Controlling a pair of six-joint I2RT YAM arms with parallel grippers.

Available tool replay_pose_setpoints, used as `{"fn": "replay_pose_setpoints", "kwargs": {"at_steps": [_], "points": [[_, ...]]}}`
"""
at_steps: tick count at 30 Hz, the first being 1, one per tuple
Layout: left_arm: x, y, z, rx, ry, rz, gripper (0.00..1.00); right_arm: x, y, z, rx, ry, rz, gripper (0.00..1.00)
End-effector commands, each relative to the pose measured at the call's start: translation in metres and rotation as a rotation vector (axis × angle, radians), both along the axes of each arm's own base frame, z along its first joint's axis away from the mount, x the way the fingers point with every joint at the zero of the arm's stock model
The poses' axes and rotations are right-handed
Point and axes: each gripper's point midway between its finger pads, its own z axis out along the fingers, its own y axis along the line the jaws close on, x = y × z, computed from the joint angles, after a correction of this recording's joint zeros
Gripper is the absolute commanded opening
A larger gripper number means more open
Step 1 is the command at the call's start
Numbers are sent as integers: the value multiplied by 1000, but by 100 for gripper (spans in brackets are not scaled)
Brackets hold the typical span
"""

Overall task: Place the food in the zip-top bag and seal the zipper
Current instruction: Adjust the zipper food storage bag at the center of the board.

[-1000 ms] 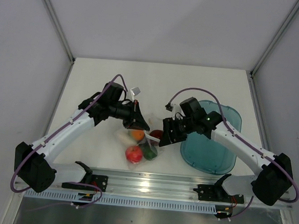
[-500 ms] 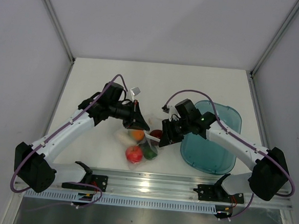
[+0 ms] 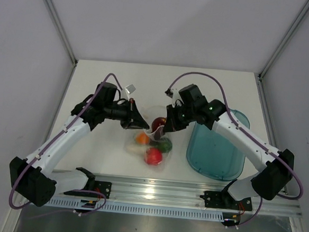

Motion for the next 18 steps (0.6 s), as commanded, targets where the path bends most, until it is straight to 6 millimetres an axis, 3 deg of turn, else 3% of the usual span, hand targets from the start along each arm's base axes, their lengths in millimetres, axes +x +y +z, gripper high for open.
{"fn": "replay_pose_setpoints", "kwargs": {"at_steps": [1,6,10,11,13,14,15,18], "points": [[10,15,25,-41,-85,54,0,25,5,64,27,-192,18,0],[12,29,54,-58,-143,113,0,24,18,116,87,-292,103,0],[8,34,51,-64,-142,163,1,13,28,109,95,-294,156,0],[3,35,21,-41,-75,168,1,9,27,90,68,-257,165,0],[0,36,10,-50,-70,175,0,5,29,71,49,-221,171,0],[-6,38,-20,-19,-10,180,1,4,29,63,34,-212,172,0],[-8,40,-25,-13,-8,186,1,-1,28,49,12,-193,178,0],[-13,46,-48,28,18,201,1,-4,25,43,-23,-197,180,0]]}}
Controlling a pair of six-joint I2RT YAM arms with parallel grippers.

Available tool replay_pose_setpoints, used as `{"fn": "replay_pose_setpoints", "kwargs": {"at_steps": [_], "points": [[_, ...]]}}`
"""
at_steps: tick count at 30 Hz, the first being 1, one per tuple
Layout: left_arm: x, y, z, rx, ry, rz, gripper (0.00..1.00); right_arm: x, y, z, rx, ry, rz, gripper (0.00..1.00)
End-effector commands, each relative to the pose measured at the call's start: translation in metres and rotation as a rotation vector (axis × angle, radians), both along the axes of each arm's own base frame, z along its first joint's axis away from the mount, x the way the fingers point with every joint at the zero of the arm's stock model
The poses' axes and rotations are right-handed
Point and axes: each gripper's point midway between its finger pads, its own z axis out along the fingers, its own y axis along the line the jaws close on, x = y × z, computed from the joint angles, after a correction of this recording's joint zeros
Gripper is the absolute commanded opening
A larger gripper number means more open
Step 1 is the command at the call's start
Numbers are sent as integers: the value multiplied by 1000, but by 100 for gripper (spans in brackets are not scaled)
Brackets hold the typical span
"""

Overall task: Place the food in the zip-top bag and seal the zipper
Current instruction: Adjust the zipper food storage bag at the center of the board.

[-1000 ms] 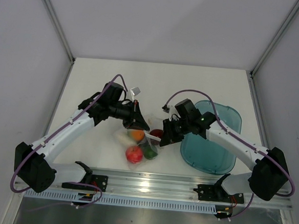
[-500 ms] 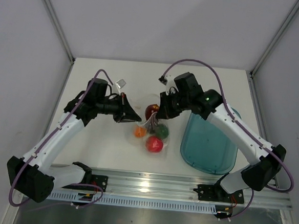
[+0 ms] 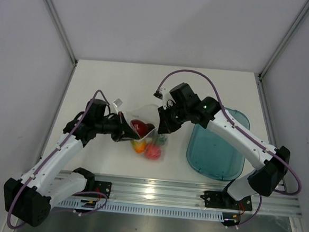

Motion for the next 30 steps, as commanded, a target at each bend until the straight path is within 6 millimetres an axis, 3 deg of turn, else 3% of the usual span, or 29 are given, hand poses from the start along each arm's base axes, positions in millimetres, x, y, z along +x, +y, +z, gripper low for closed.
{"fn": "replay_pose_setpoints", "kwargs": {"at_steps": [1,7,13,17,21,22,23,27,30], "points": [[0,7,-15,30,12,33,0,0,2,6,-5,-53,17,0],[19,12,16,80,-86,63,0,12,4,43,11,-137,23,0],[35,28,49,161,-250,134,7,9,7,65,23,-143,58,0],[34,29,79,136,-419,116,31,-1,7,84,50,-134,92,0],[17,13,134,4,-696,-28,54,-16,3,95,69,-112,139,0],[15,9,147,-13,-801,-78,64,-19,3,96,75,-101,142,0],[2,3,166,-53,-878,-147,69,-25,4,97,89,-80,160,0],[-9,-6,182,-22,-1089,-305,83,-46,9,85,114,57,212,0],[-17,-17,171,-11,-1196,-441,96,-61,10,84,145,110,253,0]]}}
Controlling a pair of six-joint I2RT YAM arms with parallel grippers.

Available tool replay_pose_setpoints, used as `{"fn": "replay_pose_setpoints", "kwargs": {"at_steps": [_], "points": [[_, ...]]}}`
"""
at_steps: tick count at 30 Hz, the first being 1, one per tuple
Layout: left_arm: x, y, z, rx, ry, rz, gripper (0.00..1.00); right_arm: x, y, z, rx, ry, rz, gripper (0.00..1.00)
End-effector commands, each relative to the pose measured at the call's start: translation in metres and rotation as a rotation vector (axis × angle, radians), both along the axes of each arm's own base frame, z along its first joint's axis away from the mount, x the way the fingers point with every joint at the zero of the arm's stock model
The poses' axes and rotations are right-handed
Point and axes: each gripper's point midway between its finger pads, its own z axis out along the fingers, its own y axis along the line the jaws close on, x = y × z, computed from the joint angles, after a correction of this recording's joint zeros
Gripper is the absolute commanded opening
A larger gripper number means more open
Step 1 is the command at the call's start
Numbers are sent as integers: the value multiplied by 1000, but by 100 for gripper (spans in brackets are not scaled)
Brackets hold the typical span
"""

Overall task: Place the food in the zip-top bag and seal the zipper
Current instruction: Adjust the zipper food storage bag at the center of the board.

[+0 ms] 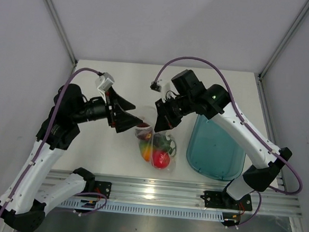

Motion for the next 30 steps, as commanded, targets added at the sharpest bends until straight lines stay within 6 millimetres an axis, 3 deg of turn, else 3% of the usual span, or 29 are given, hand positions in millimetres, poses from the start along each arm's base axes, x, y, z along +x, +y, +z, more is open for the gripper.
{"fn": "replay_pose_setpoints", "kwargs": {"at_steps": [1,3,4,5,6,7,14,19,22,30], "points": [[-14,-13,2,64,-293,-194,98,-32,0,10,73,94,87,0],[-21,-14,11,38,-438,-236,99,-40,-2,11,83,120,106,0],[-19,-15,-6,43,-439,-240,99,-43,-3,10,85,133,113,0],[-22,-14,8,11,-531,-232,100,-45,-4,11,91,142,120,0],[-23,-14,9,0,-558,-238,100,-47,-3,11,98,157,121,0],[-22,-16,-2,0,-552,-254,100,-51,-4,13,110,172,132,0],[-18,-31,-31,14,-558,-395,99,-68,-7,28,165,256,177,0],[-22,-39,-27,-33,-587,-493,100,-76,-8,26,168,305,205,0],[-22,-43,-34,-41,-560,-539,99,-77,-5,28,174,323,216,0],[-58,-44,-33,-114,-491,-707,99,-74,1,16,143,344,216,0]]}}
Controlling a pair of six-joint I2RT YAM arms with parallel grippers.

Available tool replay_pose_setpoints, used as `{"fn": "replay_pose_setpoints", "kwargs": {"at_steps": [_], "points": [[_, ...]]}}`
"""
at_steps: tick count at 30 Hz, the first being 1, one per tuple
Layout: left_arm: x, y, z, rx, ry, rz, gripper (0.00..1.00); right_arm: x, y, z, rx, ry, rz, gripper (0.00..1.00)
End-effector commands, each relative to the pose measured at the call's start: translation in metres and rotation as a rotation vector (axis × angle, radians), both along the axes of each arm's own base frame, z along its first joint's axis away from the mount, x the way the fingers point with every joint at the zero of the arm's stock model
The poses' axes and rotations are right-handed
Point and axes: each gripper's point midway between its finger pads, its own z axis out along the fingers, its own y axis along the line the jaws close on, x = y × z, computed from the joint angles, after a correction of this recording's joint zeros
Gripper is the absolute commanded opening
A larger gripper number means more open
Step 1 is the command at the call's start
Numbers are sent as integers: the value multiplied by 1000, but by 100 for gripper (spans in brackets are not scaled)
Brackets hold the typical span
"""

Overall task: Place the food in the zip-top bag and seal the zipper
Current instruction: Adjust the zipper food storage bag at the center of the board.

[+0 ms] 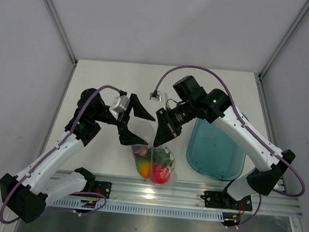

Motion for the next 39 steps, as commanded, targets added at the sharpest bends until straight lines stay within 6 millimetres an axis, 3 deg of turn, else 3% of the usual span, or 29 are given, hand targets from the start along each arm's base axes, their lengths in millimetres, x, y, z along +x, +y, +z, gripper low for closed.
{"fn": "replay_pose_setpoints", "kwargs": {"at_steps": [1,9,15,28,30,32,36,39], "points": [[-28,1,11,-33,-43,-137,100,-6,3,4,19,23,26,0],[-38,3,7,-30,9,-161,99,-6,2,-10,-25,20,18,0],[-18,-7,-9,-17,29,-72,100,-10,5,-6,-8,11,24,0],[-16,-19,-31,59,154,-196,99,-8,7,-5,-6,-40,18,0],[-13,-21,-44,105,246,-206,99,-7,6,-10,-22,-49,13,0],[-10,-22,-41,118,261,-213,94,-4,3,-15,-41,-67,-3,0],[-13,-18,-60,185,338,-167,82,1,1,-25,-56,-94,-27,0],[-12,-14,-64,215,318,-112,66,4,-1,-31,-70,-109,-41,0]]}}
